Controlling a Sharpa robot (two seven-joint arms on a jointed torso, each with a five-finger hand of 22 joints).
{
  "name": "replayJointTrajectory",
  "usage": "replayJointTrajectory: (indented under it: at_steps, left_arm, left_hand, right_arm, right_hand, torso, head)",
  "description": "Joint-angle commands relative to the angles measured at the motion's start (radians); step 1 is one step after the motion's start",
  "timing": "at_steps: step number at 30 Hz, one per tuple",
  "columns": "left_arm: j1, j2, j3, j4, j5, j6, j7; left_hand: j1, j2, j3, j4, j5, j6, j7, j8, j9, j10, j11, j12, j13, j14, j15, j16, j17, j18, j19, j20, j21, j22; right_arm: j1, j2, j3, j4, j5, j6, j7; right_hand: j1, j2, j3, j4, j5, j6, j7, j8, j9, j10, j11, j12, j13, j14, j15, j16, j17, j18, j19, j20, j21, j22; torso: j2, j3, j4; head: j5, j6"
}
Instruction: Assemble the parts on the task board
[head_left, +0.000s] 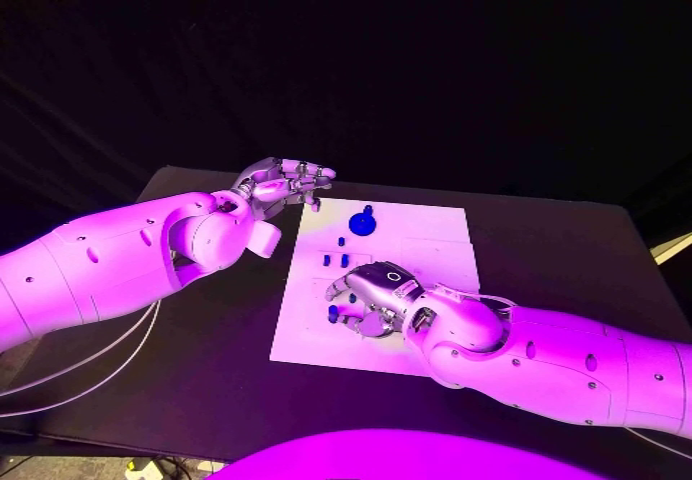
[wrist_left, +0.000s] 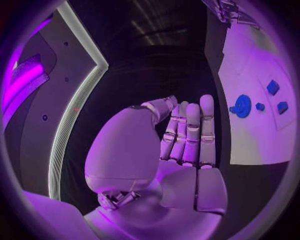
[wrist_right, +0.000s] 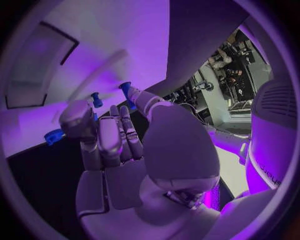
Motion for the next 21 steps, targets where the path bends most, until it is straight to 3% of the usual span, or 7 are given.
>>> replayJointTrajectory:
  at_steps: [1, 3, 4, 10, 14, 17, 21]
  left_arm:
    - [0.001, -0.001, 0.000, 0.001, 0.001, 0.002, 0.001]
    - [0.001, -0.002, 0.000, 0.000, 0.001, 0.002, 0.001]
    - [0.001, -0.002, 0.000, 0.000, 0.001, 0.002, 0.001]
    - [0.001, -0.004, 0.000, 0.000, 0.001, 0.002, 0.001]
    - [0.001, -0.008, -0.002, 0.004, 0.002, -0.001, 0.000]
    - [0.001, -0.012, -0.003, 0.014, 0.003, -0.003, 0.001]
    - [0.000, -0.016, -0.008, 0.026, 0.004, -0.004, 0.002]
  left_hand:
    - [-0.024, 0.004, 0.003, -0.001, -0.001, -0.007, 0.000, 0.017, 0.015, 0.003, -0.006, 0.009, 0.018, 0.012, -0.005, -0.019, 0.015, -0.030, 0.011, 0.000, -0.017, -0.009]
    - [-0.024, 0.004, 0.003, -0.001, -0.001, -0.007, 0.000, 0.017, 0.015, 0.003, -0.006, 0.009, 0.018, 0.012, -0.005, -0.019, 0.015, -0.030, 0.011, 0.000, -0.017, -0.009]
    - [-0.024, 0.004, 0.003, -0.001, -0.001, -0.007, 0.000, 0.017, 0.015, 0.003, -0.006, 0.009, 0.018, 0.012, -0.005, -0.019, 0.015, -0.030, 0.011, 0.000, -0.017, -0.009]
    - [-0.024, 0.004, 0.003, -0.002, -0.001, -0.008, 0.000, 0.018, 0.016, 0.004, -0.006, 0.010, 0.019, 0.012, -0.005, -0.019, 0.016, -0.030, 0.012, 0.000, -0.017, -0.010]
    - [-0.024, 0.004, 0.003, -0.002, -0.001, -0.008, 0.000, 0.018, 0.016, 0.004, -0.006, 0.010, 0.019, 0.012, -0.005, -0.019, 0.016, -0.030, 0.012, 0.000, -0.017, -0.010]
    - [-0.024, 0.004, 0.003, -0.002, -0.001, -0.008, 0.000, 0.018, 0.016, 0.004, -0.006, 0.010, 0.019, 0.012, -0.005, -0.019, 0.016, -0.030, 0.012, 0.000, -0.017, -0.010]
    - [-0.024, 0.003, 0.003, -0.002, -0.001, -0.009, 0.000, 0.018, 0.017, 0.004, -0.006, 0.010, 0.019, 0.012, -0.005, -0.020, 0.017, -0.030, 0.012, 0.000, -0.017, -0.010]
  right_arm:
    - [-0.001, -0.011, 0.000, 0.015, 0.001, -0.018, 0.008]
    - [0.000, -0.025, 0.000, 0.029, 0.001, -0.026, 0.011]
    - [0.001, -0.031, 0.001, 0.036, 0.002, -0.028, 0.012]
    - [0.025, -0.107, 0.006, 0.100, 0.022, -0.055, 0.010]
    - [0.063, -0.192, 0.012, 0.138, 0.150, -0.106, 0.010]
    - [0.094, -0.259, 0.014, 0.151, 0.318, -0.124, 0.006]
    - [0.126, -0.362, 0.014, 0.165, 0.500, -0.101, -0.031]
  right_hand:
    - [0.101, -0.008, -0.162, 0.085, 0.023, -0.037, -0.017, -0.025, -0.018, -0.076, 0.006, 0.024, -0.006, -0.018, 0.009, -0.010, -0.014, 0.021, -0.010, 0.011, -0.040, -0.019]
    - [0.168, -0.032, -0.225, 0.184, 0.026, -0.054, -0.021, -0.027, -0.027, -0.109, 0.011, 0.035, -0.007, -0.025, 0.014, -0.013, -0.027, 0.025, -0.013, 0.013, -0.069, -0.035]
    - [0.185, -0.047, -0.257, 0.208, 0.027, -0.070, -0.032, -0.031, -0.032, -0.122, 0.014, 0.035, -0.007, -0.026, 0.016, -0.013, -0.029, 0.026, -0.014, 0.014, -0.078, -0.040]
    - [0.189, -0.055, -0.294, 0.210, 0.029, -0.088, -0.037, -0.029, -0.039, -0.126, 0.014, 0.049, -0.005, -0.026, 0.017, -0.009, -0.028, 0.026, -0.011, 0.016, -0.079, -0.044]
    - [0.180, -0.002, -0.203, 0.200, 0.011, -0.029, 0.029, 0.004, -0.036, 0.047, -0.027, 0.143, 0.012, 0.011, -0.013, 0.033, 0.033, 0.017, 0.019, -0.011, 0.004, -0.013]
    - [0.082, 0.002, -0.176, 0.204, 0.008, 0.021, 0.027, 0.035, -0.035, 0.219, -0.043, 0.216, 0.035, 0.034, -0.023, 0.062, 0.085, 0.002, 0.038, -0.023, 0.089, 0.024]
    - [0.024, -0.018, -0.225, 0.199, 0.003, 0.062, -0.007, 0.093, -0.021, 0.352, -0.085, 0.378, 0.155, 0.056, -0.062, 0.113, 0.172, -0.025, 0.072, -0.050, 0.269, 0.107]
  torso:
    - [0.000, 0.0009, 0.0002]
    - [0.000, 0.0005, -0.0006]
    - [0.000, 0.0005, -0.0007]
    - [-0.001, 0.0002, -0.0018]
    - [-0.003, 0.0001, -0.0051]
    - [-0.005, -0.0011, -0.0096]
    - [-0.011, -0.0018, -0.0169]
  head:
    - [-0.003, 0.003]
    - [-0.005, 0.005]
    - [-0.005, 0.006]
    - [-0.019, 0.014]
    - [-0.040, 0.024]
    - [-0.061, 0.036]
    - [-0.084, 0.039]
